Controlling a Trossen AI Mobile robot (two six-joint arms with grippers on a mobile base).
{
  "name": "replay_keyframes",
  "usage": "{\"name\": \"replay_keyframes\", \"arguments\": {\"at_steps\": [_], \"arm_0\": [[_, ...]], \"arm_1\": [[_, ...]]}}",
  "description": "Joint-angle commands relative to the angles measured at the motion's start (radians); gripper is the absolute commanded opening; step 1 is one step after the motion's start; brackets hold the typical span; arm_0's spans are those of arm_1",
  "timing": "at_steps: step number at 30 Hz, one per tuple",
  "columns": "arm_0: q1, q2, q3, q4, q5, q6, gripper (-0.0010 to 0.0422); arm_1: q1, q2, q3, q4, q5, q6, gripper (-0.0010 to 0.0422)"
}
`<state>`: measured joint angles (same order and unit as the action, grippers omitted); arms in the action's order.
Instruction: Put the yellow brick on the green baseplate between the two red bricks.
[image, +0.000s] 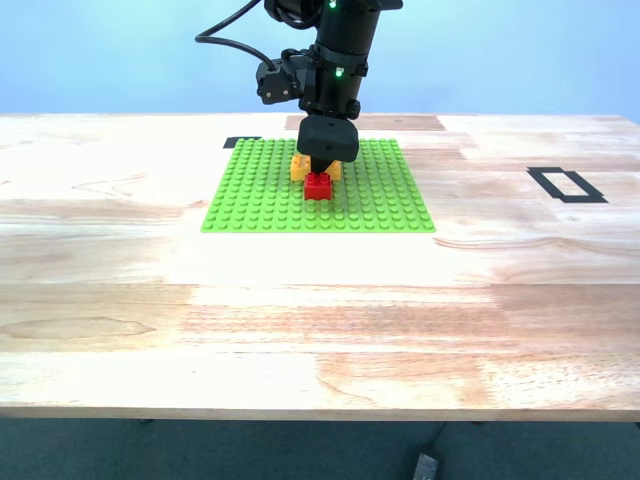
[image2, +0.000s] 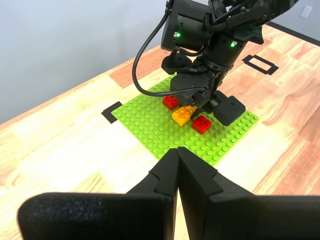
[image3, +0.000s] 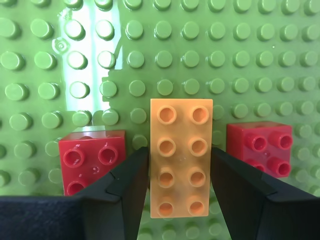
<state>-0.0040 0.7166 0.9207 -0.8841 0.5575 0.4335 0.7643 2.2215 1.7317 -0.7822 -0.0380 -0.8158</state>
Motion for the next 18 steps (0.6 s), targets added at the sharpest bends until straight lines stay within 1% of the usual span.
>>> {"name": "replay_keyframes", "arguments": {"at_steps": [1, 18], "arm_0": [[0.000, 0.000, 0.000, 0.000, 0.000, 0.000, 0.0000], [0.000, 0.000, 0.000, 0.000, 0.000, 0.001, 0.0000]], "arm_1": [[0.000, 0.000, 0.000, 0.001, -0.003, 0.000, 0.0178], [0.000, -0.054, 0.023, -0.013, -0.006, 0.011, 0.0179]]}}
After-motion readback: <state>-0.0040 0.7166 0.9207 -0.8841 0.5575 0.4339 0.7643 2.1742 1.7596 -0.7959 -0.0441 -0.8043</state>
